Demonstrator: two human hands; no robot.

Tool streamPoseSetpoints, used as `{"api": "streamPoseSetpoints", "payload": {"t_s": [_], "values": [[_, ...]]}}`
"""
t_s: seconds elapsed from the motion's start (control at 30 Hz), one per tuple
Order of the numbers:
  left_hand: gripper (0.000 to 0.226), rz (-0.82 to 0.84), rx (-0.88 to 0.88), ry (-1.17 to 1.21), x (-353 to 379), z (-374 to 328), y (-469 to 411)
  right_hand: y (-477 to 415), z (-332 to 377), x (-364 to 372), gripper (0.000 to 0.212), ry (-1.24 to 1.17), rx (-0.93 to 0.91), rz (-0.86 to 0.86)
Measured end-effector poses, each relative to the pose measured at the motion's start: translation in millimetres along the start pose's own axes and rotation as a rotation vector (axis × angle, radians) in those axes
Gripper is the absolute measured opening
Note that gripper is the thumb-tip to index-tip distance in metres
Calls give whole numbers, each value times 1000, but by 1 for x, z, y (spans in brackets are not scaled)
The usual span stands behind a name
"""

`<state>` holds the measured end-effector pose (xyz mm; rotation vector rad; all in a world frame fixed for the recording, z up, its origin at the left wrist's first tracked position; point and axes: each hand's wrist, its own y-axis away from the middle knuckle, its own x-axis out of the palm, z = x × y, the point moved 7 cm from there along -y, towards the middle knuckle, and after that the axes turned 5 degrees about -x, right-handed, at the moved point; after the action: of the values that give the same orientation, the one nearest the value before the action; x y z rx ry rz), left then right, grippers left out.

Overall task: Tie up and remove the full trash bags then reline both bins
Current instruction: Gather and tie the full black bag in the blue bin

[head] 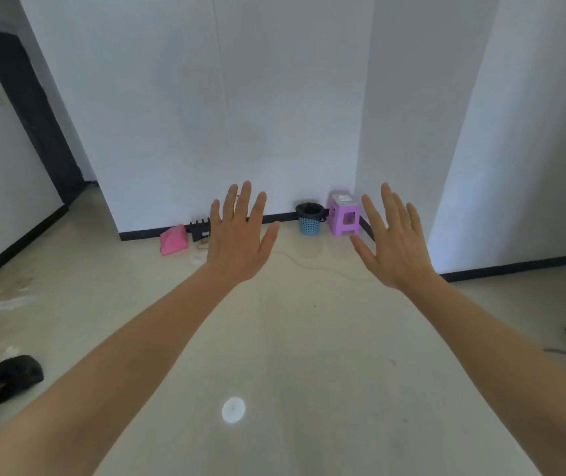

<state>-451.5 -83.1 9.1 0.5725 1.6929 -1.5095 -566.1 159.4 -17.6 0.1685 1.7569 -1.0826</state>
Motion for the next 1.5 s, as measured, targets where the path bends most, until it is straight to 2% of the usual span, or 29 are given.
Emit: {"api": "streamPoseSetpoints", "payload": {"t_s": [0.2,0.4,0.63,0.8,1.0,1.17,1.3,1.5], "values": [[63,4,-7,-2,80,-1,-140,-132,-80,89,73,-81,-24,41],[59,-59,27,-19,165,38,-234,-257,-108,194,71,-131,-70,56],[67,12,-31,-31,316,109,-384,-421,-137,338,73,-107,-110,59],[69,75,-42,8,408,144,-506,-530,-179,413,70,-58,-120,84],[68,165,20,14,532,146,-644,-629,-272,509,70,-47,-36,87],[68,219,28,22,663,137,-752,-709,-357,623,71,-40,37,84],[67,310,17,7,759,134,-852,-783,-418,711,72,-62,90,149],[64,300,-16,47,842,163,-988,-920,-479,812,72,-93,136,250]]}}
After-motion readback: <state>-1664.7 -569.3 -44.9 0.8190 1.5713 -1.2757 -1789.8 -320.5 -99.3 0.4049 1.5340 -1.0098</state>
